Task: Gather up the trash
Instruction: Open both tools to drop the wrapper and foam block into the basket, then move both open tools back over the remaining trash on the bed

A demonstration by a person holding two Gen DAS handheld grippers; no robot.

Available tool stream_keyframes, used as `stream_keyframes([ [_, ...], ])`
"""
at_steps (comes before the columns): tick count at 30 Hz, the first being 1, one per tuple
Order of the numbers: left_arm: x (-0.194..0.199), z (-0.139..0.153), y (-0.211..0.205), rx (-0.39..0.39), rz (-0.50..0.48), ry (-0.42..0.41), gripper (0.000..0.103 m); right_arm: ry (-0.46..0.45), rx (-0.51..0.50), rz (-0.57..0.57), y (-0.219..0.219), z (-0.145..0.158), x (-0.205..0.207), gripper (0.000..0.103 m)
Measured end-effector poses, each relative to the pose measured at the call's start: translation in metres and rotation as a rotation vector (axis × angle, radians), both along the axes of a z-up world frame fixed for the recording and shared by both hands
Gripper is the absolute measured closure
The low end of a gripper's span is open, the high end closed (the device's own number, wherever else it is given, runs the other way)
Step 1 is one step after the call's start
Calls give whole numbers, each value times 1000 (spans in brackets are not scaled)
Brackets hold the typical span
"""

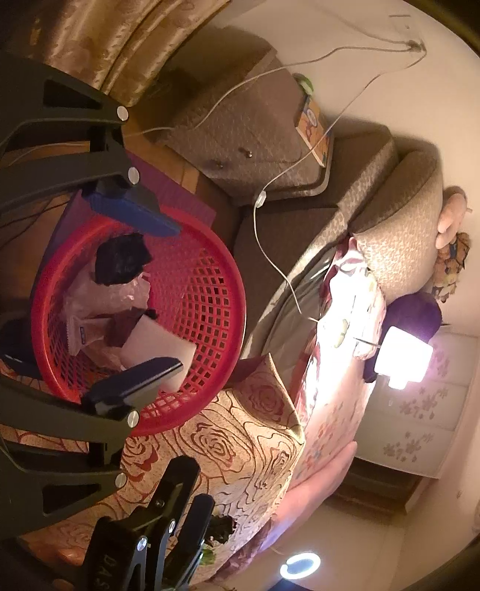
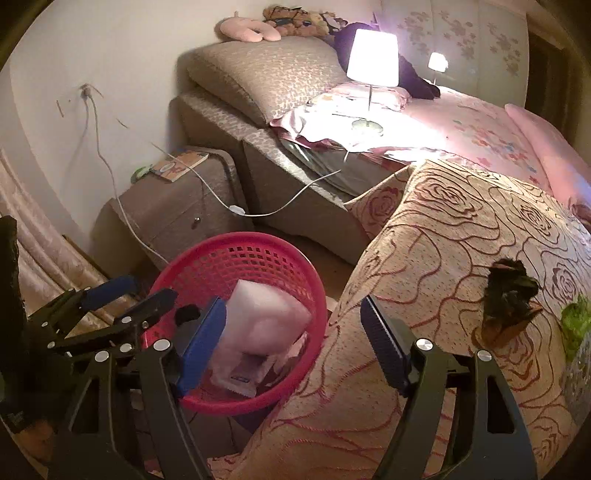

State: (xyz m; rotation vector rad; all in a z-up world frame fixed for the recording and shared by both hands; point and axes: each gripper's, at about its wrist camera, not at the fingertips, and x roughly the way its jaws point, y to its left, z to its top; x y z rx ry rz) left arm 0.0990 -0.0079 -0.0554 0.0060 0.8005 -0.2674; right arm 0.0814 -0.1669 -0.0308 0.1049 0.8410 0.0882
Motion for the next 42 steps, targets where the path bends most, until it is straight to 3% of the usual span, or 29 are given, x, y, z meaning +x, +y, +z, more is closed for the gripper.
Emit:
stream_keyframes([
  [9,-21,16,-14,55,3,-67,29,-36,4,-62,-27,4,-35,28],
  [20,-58,36,-58,104,-92,-106,26,-99,-59,-144,-56,16,-89,23],
  [32,-83,35,-91,152,-168,-112,26,-51,-82,-307,-119,-4,-137,23],
  [42,-89,28,-104,183,-194,-104,26,-5,-138,-427,-158,-18,-154,23],
])
